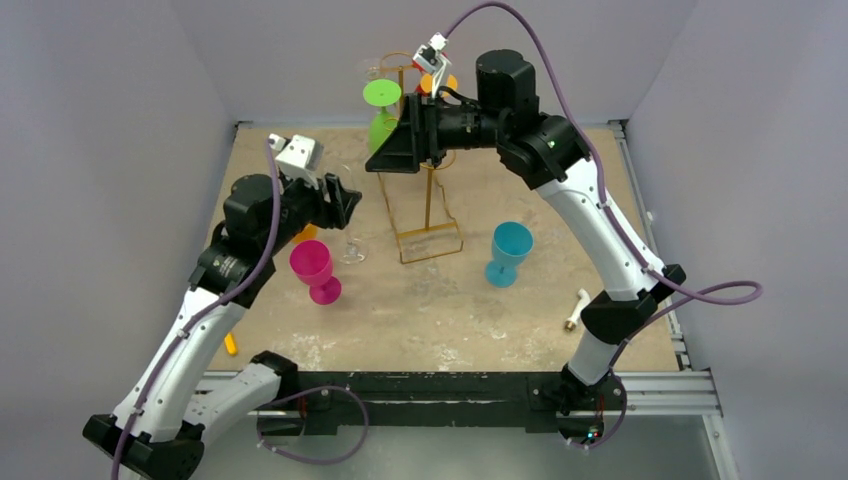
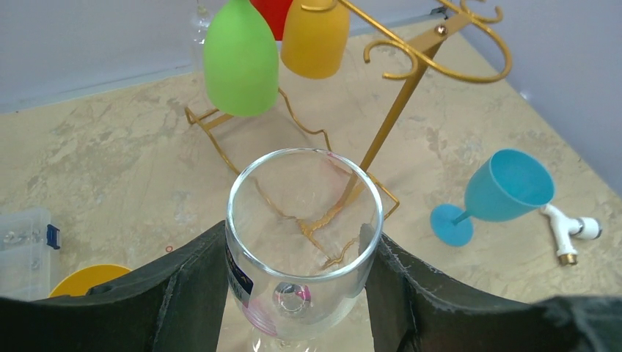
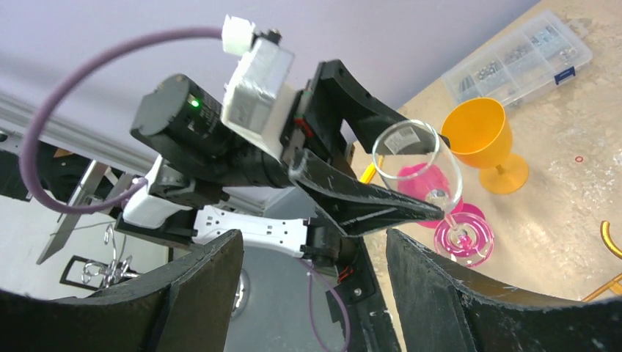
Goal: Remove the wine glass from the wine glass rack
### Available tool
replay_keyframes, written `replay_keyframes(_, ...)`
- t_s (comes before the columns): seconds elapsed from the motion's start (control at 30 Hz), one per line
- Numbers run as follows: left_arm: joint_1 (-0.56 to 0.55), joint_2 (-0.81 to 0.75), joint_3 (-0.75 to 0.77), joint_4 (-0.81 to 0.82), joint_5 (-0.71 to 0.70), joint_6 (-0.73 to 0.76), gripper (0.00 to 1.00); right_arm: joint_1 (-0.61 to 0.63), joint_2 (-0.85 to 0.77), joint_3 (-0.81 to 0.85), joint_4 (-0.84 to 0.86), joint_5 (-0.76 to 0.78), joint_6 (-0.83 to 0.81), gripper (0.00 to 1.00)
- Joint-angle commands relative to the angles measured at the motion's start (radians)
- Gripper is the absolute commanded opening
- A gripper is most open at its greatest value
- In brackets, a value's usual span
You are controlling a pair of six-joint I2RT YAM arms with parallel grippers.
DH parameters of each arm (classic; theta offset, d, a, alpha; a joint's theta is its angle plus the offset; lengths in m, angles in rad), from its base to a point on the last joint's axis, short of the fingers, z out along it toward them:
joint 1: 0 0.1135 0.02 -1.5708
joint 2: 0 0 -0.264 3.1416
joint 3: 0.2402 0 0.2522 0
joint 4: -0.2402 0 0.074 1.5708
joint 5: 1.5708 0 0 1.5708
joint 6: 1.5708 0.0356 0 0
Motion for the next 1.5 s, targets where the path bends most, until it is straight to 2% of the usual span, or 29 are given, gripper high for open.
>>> replay_keyframes(0.0,-0.023,-0.056,-0.067,0.233,-0.039,0.11,0.0,-0.005,-0.049,0.002,0.029,0.012,-0.013,0.7)
replay_keyframes(0.33,-0.026,-0.07,-0.174,0.381,-0.034,0.1,0.0,-0.014,-0.035,0.016,0.025,0.003,-0.01,0.7)
replay_keyframes(0.63,-0.026,-0.069,-0.332,0.679,0.022,0.109,0.0,-0.02,-0.036,0.011,0.022,0.003,-0.012,0.69)
replay_keyframes(0.87,-0.026,-0.032,-0.408,0.807,0.007,0.101,0.0,-0.023,-0.044,-0.006,0.018,0.005,-0.012,0.69)
replay_keyframes(1.47,-0.018,0.01,-0.584,0.95,-0.053,0.073,0.0,-0.026,-0.036,-0.007,-0.021,0.004,-0.013,0.69)
